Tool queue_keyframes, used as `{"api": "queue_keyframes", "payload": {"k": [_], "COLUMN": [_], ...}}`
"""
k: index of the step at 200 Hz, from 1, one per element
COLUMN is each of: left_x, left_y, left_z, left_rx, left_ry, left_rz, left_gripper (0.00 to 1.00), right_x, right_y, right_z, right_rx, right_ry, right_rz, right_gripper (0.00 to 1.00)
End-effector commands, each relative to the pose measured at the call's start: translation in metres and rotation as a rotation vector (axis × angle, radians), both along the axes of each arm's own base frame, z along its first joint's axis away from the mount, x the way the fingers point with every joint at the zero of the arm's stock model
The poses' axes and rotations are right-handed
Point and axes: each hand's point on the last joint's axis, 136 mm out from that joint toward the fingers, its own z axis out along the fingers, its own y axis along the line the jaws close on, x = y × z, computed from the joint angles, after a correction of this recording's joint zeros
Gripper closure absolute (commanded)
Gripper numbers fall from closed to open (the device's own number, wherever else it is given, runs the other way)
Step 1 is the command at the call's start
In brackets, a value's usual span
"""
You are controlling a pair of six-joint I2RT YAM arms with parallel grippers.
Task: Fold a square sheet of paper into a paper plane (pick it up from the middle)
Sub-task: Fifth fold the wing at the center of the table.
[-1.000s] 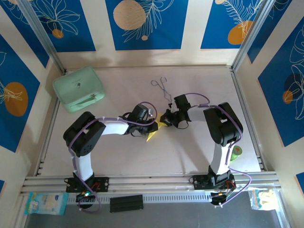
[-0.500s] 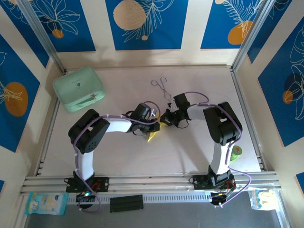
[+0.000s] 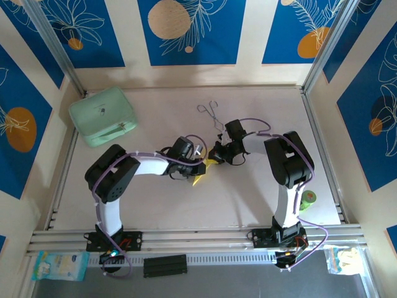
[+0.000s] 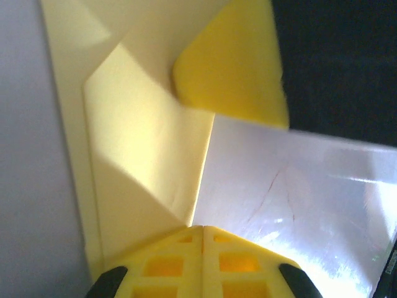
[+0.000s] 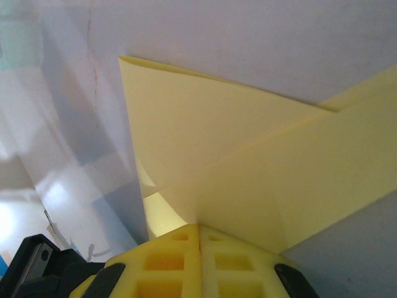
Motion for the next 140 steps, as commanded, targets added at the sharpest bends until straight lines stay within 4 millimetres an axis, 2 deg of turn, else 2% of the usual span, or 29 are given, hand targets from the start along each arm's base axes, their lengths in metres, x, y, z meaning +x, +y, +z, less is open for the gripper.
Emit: {"api": "queue_keyframes", "payload": {"k": [1,140], "left_x": [-0.033,-0.082], "left_y": [0.022,0.049], "left_z": [-0.017,-0.021], "left_rx": [0.074,0.139], "left_ry": [0.099,0.166], "left_rz": [-0.042,-0.105], "left_gripper": [1.00,1.00], "right_x": [-0.023,-0.023], "right_y": [-0.033,-0.033], "right_z": [-0.051,-0.053], "right_rx": [-0.192,-0.197], "right_ry": [0.130,0.138], "right_rz": [-0.037,-0.036], "right_gripper": [0.97,0.98]}}
